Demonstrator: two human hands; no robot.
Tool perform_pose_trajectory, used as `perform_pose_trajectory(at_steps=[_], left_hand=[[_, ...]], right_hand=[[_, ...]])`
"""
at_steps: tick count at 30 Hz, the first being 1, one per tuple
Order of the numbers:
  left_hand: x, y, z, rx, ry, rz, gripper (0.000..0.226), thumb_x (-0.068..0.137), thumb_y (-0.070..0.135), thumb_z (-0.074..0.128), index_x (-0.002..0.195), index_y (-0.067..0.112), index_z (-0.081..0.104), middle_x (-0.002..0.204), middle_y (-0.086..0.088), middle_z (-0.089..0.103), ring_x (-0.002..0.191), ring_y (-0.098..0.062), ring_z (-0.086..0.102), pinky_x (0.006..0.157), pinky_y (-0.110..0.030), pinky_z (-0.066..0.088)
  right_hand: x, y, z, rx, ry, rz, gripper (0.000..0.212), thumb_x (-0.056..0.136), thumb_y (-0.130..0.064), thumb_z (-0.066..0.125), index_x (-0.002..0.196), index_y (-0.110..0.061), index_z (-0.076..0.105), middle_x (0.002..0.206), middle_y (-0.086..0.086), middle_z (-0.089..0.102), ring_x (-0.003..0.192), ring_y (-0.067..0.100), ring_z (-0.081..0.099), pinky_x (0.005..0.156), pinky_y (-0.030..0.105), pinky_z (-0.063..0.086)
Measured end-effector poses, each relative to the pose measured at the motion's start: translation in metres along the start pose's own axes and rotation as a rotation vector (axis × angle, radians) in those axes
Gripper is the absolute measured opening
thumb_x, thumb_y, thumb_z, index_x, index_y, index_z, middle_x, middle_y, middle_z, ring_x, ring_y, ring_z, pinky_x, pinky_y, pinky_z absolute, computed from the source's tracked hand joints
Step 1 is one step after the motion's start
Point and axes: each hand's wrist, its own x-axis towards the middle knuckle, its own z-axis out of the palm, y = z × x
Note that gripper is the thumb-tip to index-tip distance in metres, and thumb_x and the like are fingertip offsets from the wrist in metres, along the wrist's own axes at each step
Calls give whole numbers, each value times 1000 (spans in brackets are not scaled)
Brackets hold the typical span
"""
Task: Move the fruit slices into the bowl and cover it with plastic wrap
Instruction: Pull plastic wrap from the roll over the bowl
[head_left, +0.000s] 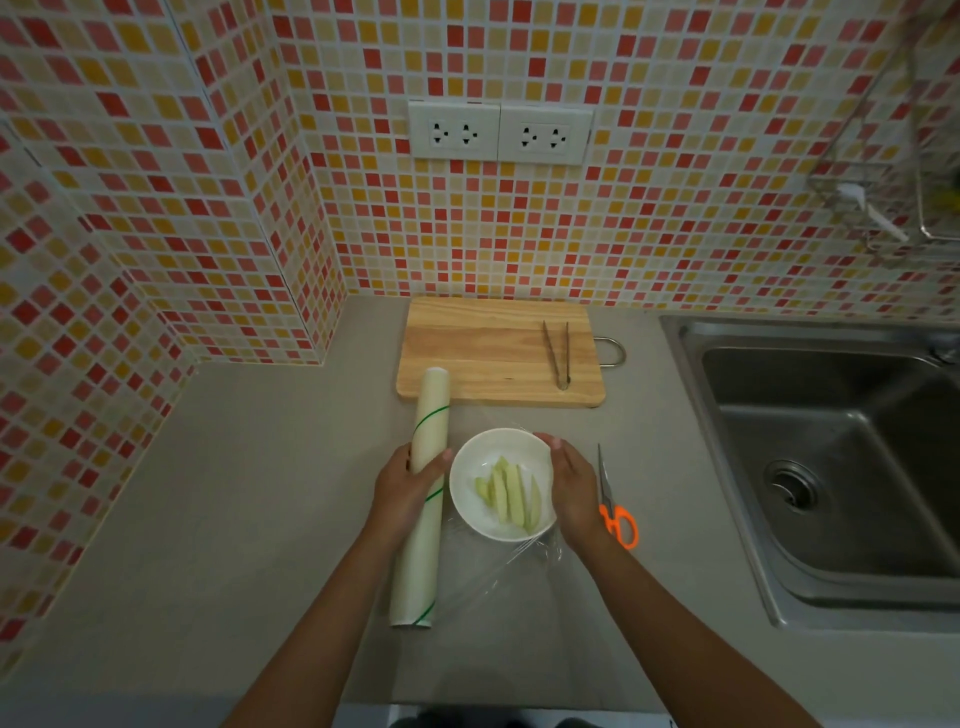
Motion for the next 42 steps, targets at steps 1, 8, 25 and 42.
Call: perform_pose_trajectory(at_steps=[1,8,25,42], left_hand=[[1,-1,-1,-6,6,-3,30,83,38,69,108,24,61,97,6,67,84,-4,63,64,-19,44],[4,-5,-10,-45,25,-40,30,89,36,62,113,18,62,100,-5,69,89,-19,65,73,-29,49],[7,-8,-13,-81,3,-31,28,96,32,52,107,12,67,94,-7,68,84,-21,62,79,-37,48],[4,-7,-18,-99,14,48,21,97,27,51,103,14,66,82,4,65,72,-7,57,66,-25,45]], right_hand=[[0,0,-1,-5,3,0,34,102,-15,38,105,-4,70,104,15,70,98,26,64,87,39,51],[-1,-2,0,-8,43,-4,33,101,-12,39,103,1,69,99,14,70,87,19,63,69,16,52],[6,-5,2,11,53,-3,32,99,-5,39,99,2,69,101,20,69,92,25,62,85,38,51],[4,-12,0,-23,49,-2,33,99,-6,38,102,3,69,101,18,69,87,20,60,71,21,49]])
